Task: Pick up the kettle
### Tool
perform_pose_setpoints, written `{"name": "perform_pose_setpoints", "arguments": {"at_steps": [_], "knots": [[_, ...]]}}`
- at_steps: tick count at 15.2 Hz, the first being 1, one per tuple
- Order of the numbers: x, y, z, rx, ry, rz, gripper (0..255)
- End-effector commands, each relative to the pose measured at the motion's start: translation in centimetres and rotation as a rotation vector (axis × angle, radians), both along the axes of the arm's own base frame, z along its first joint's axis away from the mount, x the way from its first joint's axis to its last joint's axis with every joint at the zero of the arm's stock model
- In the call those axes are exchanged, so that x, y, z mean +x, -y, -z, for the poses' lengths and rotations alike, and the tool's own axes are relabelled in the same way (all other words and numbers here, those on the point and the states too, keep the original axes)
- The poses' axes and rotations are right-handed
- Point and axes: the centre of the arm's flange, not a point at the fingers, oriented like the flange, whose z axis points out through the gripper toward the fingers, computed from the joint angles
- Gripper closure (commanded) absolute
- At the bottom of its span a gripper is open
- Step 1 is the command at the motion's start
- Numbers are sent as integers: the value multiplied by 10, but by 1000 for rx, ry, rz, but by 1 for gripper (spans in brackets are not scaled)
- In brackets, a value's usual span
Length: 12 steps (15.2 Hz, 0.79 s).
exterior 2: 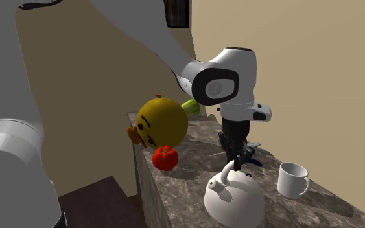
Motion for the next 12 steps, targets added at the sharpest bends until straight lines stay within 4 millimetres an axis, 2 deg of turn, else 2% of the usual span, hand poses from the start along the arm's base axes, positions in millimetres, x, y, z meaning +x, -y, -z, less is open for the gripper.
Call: {"name": "perform_pose_setpoints", "arguments": {"at_steps": [1,12], "knots": [[0,0,-8,0,1,0,255],[0,0,-66,0,1,0,255]]}}
